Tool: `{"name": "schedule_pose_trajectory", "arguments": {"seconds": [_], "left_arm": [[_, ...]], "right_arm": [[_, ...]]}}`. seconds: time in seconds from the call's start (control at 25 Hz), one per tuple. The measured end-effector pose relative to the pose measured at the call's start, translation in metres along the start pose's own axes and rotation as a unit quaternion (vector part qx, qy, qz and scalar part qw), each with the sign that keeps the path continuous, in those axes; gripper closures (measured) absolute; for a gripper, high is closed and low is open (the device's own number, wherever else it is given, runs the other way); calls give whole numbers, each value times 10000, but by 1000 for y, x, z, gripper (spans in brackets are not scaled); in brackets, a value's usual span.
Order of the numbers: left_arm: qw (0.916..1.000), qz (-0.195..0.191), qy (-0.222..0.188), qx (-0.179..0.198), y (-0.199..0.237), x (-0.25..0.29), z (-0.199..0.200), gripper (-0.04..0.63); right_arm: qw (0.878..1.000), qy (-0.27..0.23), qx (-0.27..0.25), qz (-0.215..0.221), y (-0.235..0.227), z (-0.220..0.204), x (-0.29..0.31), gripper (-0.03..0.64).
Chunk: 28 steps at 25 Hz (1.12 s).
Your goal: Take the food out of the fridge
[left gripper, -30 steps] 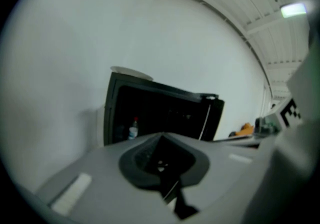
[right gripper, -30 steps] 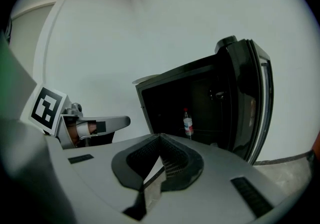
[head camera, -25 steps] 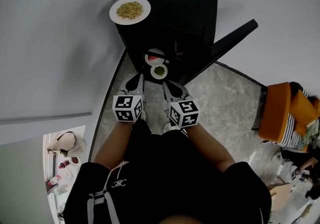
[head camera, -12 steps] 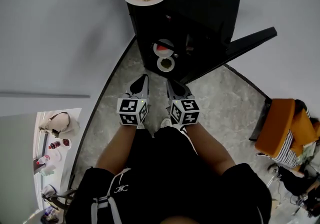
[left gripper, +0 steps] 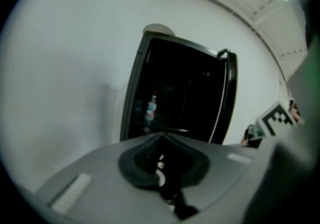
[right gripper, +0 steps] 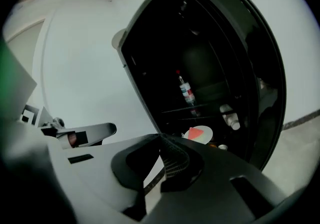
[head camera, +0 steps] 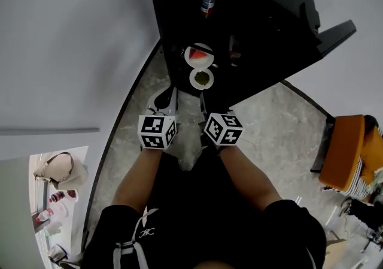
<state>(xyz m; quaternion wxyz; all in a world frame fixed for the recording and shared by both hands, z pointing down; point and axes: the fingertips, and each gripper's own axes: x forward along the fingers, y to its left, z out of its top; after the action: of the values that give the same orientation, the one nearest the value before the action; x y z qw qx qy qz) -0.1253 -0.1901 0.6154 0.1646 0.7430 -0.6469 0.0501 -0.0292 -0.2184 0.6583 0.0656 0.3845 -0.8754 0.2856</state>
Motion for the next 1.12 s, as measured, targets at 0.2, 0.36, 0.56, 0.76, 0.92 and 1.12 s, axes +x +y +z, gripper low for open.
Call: {"name": "schedule_pose_trajectory", "arguments": {"seconds": [0.2,0.36,0.56,0.76,0.92,1.12], "left_arm": [[9992,-137,-347,150,29,55,-78,595],[9973,-101,-691,230,53,87,-128,595],[9973,147,-697,156,69,96,-165,595],[9983,171,-510,229,61,93,-177,595],[9976,134,-595,321,58,93,-174,594],[9981,130,-525,308,57,87,-176,595]], "right_arm": [[9971,-545,517,92,-58,-58,64,618],[9893,-1043,981,279,-97,-93,109,618],[9718,-1278,1967,245,-139,-112,142,617],[9453,-1474,2892,318,-157,-107,157,523],[9131,-1593,3745,247,-173,-108,182,448],[8771,-1694,4478,386,-183,-110,202,446]]}}
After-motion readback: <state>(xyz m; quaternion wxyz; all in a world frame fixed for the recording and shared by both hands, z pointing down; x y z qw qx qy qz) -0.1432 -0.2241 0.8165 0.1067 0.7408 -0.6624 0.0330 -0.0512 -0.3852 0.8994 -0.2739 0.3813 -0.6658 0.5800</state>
